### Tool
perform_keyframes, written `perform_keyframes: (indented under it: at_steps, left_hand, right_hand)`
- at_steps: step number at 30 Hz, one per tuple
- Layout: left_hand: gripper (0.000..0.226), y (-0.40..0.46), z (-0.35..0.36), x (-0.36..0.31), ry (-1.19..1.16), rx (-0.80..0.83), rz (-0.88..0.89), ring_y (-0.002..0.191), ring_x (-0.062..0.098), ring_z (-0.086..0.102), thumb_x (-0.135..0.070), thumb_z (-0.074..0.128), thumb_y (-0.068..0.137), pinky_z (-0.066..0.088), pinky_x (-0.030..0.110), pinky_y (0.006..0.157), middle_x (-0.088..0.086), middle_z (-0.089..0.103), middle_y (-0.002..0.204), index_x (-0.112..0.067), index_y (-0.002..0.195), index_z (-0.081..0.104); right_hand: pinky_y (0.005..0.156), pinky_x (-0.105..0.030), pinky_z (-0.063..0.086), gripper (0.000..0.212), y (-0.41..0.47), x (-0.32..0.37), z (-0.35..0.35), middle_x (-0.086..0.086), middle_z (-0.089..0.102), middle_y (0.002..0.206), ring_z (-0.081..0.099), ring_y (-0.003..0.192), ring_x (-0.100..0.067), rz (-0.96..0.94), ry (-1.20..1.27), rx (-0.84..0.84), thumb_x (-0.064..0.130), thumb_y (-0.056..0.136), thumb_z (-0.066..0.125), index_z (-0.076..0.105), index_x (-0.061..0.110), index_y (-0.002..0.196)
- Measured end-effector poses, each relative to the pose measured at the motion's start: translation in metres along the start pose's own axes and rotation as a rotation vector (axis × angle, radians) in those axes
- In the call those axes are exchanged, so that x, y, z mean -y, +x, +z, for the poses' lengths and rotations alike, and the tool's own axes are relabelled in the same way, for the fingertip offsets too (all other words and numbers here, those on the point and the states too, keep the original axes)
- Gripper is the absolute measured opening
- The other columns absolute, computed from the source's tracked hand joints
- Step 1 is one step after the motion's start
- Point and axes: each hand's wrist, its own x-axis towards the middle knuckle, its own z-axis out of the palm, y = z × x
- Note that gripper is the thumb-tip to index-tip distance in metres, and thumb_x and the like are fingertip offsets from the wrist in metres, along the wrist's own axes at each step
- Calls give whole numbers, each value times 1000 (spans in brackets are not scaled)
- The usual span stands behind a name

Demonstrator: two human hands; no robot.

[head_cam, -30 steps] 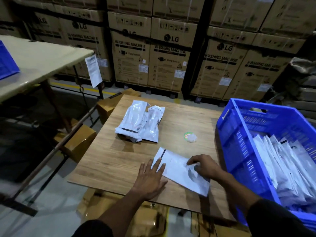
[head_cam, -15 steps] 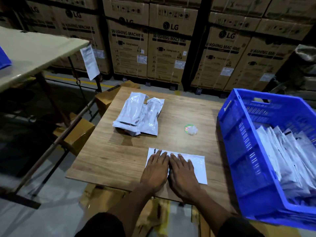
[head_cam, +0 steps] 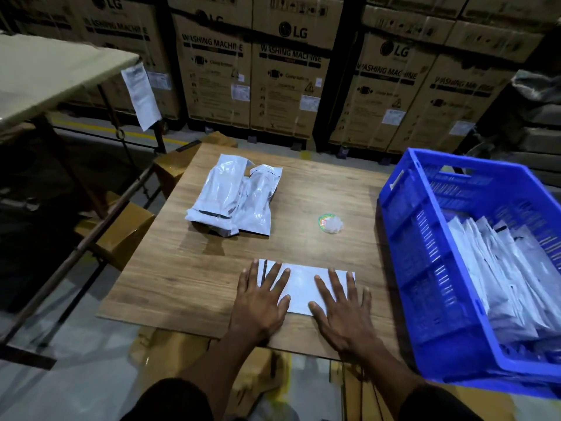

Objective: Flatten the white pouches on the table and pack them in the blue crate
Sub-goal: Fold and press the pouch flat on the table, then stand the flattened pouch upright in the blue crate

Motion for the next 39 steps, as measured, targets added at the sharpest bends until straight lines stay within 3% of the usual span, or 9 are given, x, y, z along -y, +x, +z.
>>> perform_keyframes:
  at_steps: [7, 13, 18, 22, 25, 30, 33, 37, 39]
  left_hand:
    - [65, 0, -3, 2, -9, 52, -4, 151, 41, 25, -56, 41, 95, 17, 61, 118, -7, 31, 165, -32, 155, 39]
    - [64, 7, -5, 5, 12, 65, 26, 149, 41, 30, -57, 38, 95, 16, 61, 115, -7, 35, 163, -32, 154, 42]
    - [67, 15, -3, 8, 21, 128, 48, 150, 43, 26, -62, 32, 97, 20, 65, 114, -5, 32, 164, -31, 156, 37]
    - [83, 7, -13, 7, 72, 105, 122, 150, 40, 28, -74, 37, 90, 20, 69, 112, 6, 33, 164, -18, 151, 44]
    - [57, 5, -22, 9, 147, 76, 164, 143, 34, 42, -44, 70, 80, 31, 71, 106, 7, 54, 149, -20, 132, 64]
    - [49, 19, -40, 12, 158, -33, 154, 131, 34, 51, -17, 37, 81, 31, 74, 100, 7, 63, 136, -26, 115, 71]
    - [46, 28, -54, 12, 138, -62, 200, 135, 34, 45, -11, 52, 76, 38, 75, 96, 7, 62, 138, -26, 115, 68]
    - [72, 36, -62, 7, -21, -86, 192, 147, 33, 26, 2, 67, 72, 45, 64, 98, 11, 37, 160, -27, 136, 52]
    - [84, 32, -66, 3, -162, -167, 127, 152, 37, 19, -7, 66, 86, 37, 55, 110, 16, 7, 169, -21, 158, 25]
  right_hand:
    - [115, -62, -11, 76, -5, 2, -14, 6, -32, 161, -27, 149, -29, -8, -14, 83, 74, 94, 9, -15, 37, 156]
    - [109, -64, 25, 47, -15, 16, -15, -7, 49, 148, 32, 146, -32, -303, -161, -125, 52, 93, 43, 62, 19, 121]
    - [103, -60, 43, 37, -12, 13, -17, -2, 61, 133, 47, 136, -29, -248, -153, -182, 42, 95, 37, 68, 21, 100]
    - [108, -58, 38, 30, -6, 17, -19, 1, 60, 131, 44, 137, -25, -258, -127, -234, 32, 97, 43, 66, 18, 111]
    - [110, -54, 35, 27, -3, 20, -31, 1, 58, 134, 45, 136, -24, -242, -46, -286, 34, 97, 44, 63, 21, 109]
    - [108, -73, 21, 26, -20, 30, -49, 10, 53, 143, 28, 147, -38, -609, -183, -386, 38, 96, 51, 63, 29, 117]
    - [104, -78, 19, 19, -14, 31, -51, 13, 54, 141, 24, 147, -44, -707, -318, -312, 36, 95, 50, 66, 32, 106]
    - [80, -53, 57, 40, 8, 27, -83, -2, 69, 117, 61, 116, -41, -672, -272, -192, 36, 90, 33, 70, 22, 95]
    - [70, -45, 57, 59, 17, 22, -98, -6, 64, 120, 62, 109, -35, -619, -237, -112, 41, 86, 18, 67, 15, 107]
